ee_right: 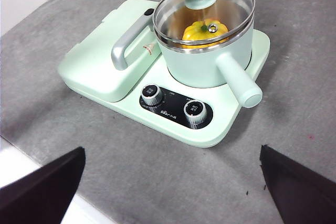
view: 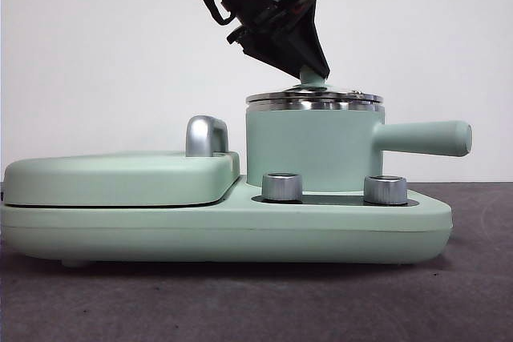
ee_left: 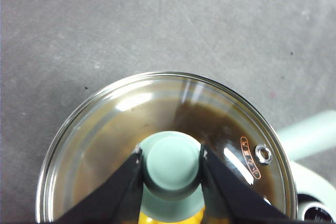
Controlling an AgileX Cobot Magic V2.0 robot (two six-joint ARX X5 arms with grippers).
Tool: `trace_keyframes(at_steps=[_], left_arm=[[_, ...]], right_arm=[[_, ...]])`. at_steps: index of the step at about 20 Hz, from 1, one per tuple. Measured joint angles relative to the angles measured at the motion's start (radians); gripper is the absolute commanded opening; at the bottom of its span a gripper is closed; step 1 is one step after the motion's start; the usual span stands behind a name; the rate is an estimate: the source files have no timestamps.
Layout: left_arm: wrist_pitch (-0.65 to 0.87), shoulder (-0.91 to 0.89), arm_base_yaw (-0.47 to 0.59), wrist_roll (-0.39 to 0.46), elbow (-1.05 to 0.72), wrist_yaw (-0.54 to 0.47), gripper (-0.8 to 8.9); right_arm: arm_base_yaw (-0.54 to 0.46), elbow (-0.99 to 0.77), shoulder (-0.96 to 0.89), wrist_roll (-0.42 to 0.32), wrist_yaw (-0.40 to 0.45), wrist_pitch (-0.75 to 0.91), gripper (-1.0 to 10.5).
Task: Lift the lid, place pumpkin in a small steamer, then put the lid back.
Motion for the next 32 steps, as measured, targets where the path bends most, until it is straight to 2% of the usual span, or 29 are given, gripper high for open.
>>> trace_keyframes(at_steps=[14, 16, 18, 19, 20, 25, 32], left_arm=[[-0.029, 0.003, -0.014, 0.029, 0.005, -0.003, 0.41], [-0.029, 0.003, -0.014, 0.029, 0.005, -0.003, 1.73], [-0.034, 0.005, -0.015, 0.026, 0.005, -0.001, 3.96], [-0.056, 0.005, -0.020, 0.022, 0.005, 0.000, 4.79], [-0.062, 0.006, -0.025, 0.011, 0.009, 0.004, 5.11], [-0.239, -0.021, -0.019, -0.040, 0.098, 0.002, 5.09], [-0.592, -0.291, -0.010, -0.089, 0.136, 0.003, 4.98]], right_arm=[[0.000, 0.000, 0.000, 0.008, 0.004, 0.000, 5.5], [0.000, 0.000, 0.000, 0.008, 0.004, 0.000, 5.5], [0.000, 0.000, 0.000, 0.009, 0.004, 0.000, 5.5], [0.000, 0.000, 0.000, 0.010, 0.004, 0.000, 5.5], [0.000, 0.000, 0.000, 0.010, 0.004, 0.000, 5.5], [0.000, 0.000, 0.000, 0.010, 0.004, 0.000, 5.5], [0.000, 0.000, 0.000, 0.010, -0.005, 0.005, 5.5]])
